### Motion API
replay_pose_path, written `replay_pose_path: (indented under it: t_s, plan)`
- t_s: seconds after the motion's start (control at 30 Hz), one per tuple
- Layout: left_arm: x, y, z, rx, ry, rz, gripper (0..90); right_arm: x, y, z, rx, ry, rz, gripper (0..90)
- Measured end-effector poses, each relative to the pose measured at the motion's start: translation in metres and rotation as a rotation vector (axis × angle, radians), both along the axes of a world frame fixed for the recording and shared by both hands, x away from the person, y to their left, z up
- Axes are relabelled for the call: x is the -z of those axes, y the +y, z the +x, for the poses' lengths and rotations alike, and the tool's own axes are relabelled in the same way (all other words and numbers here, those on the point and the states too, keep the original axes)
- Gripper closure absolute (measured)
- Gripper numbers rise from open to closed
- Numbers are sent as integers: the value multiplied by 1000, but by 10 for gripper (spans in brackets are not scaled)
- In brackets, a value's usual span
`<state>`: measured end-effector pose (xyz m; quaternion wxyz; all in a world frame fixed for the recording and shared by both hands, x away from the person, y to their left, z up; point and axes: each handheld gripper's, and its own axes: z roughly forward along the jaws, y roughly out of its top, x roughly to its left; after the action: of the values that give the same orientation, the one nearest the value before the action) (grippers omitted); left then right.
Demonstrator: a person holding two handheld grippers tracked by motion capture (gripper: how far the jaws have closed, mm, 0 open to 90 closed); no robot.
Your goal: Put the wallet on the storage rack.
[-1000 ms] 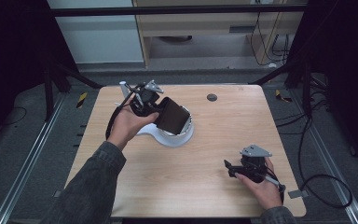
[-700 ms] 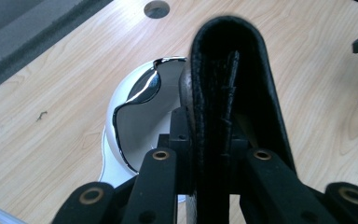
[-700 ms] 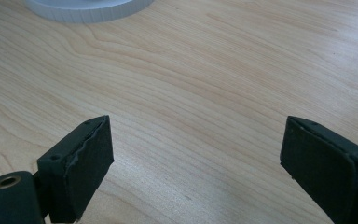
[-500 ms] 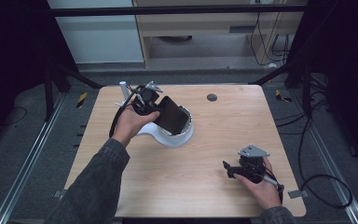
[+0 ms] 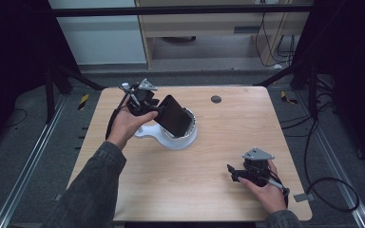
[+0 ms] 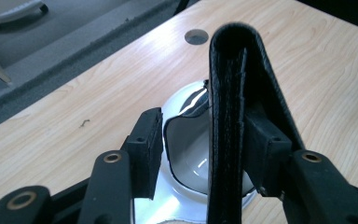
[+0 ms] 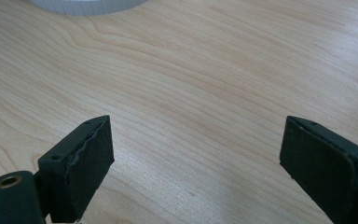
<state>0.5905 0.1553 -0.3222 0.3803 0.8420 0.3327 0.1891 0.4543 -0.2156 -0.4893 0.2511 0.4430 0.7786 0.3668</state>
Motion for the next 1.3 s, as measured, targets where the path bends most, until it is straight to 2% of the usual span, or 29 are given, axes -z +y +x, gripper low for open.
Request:
replay_pose_path:
  t_s: [0.13,0.3,0.5,0.6,1.0,1.13,1.3]
  plan:
    - [-7,1,-3,-1,-32,-13,529,0,1,0,0,3,-1,100]
    - [-13,0,-3,-6,-49,-18,557,1,1,0,-7,5,-6,101]
    - [-14,3,0,-22,-50,-18,672,1,1,0,-5,16,-1,103]
    - [-12,4,2,-32,-47,-14,698,2,2,0,-10,12,-10,103]
    - [-16,10,0,-45,-64,-28,660,2,2,0,-10,12,-8,105]
    - [-21,12,-3,-53,-93,-33,621,2,1,0,-12,10,-10,105]
    - [-34,13,-14,-52,-157,-29,597,2,2,0,-12,12,-10,105]
